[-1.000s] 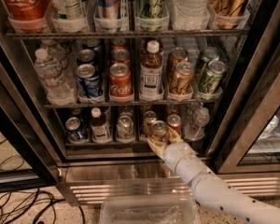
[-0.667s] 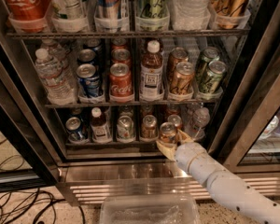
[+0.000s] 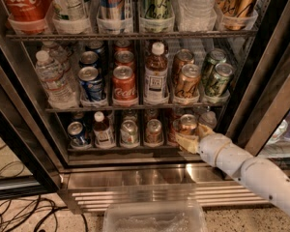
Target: Pick orange can from bottom shelf of fridge
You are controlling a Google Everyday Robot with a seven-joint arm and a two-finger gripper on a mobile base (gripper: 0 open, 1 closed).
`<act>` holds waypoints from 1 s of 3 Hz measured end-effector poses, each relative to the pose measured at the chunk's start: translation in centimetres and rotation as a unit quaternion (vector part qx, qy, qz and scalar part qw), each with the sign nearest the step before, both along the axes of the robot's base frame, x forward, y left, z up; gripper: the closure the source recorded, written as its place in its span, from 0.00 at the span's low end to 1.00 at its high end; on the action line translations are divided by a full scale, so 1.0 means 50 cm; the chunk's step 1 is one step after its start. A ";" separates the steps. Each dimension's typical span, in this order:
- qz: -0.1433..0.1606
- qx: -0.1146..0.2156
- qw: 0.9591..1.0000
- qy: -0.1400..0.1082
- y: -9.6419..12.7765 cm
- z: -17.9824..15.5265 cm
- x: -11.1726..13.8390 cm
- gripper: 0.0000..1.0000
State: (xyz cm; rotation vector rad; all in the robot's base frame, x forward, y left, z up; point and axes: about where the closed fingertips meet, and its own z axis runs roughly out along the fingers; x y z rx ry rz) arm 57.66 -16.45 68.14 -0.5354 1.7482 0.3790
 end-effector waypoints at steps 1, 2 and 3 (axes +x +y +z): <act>0.056 0.012 0.998 0.027 0.024 0.000 0.000 1.00; 0.090 0.008 0.995 0.047 0.049 -0.015 -0.029 1.00; 0.092 0.011 0.994 0.054 0.056 -0.020 -0.015 1.00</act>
Offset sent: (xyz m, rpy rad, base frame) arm 0.0014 0.0083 0.0014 0.0217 0.0402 0.0862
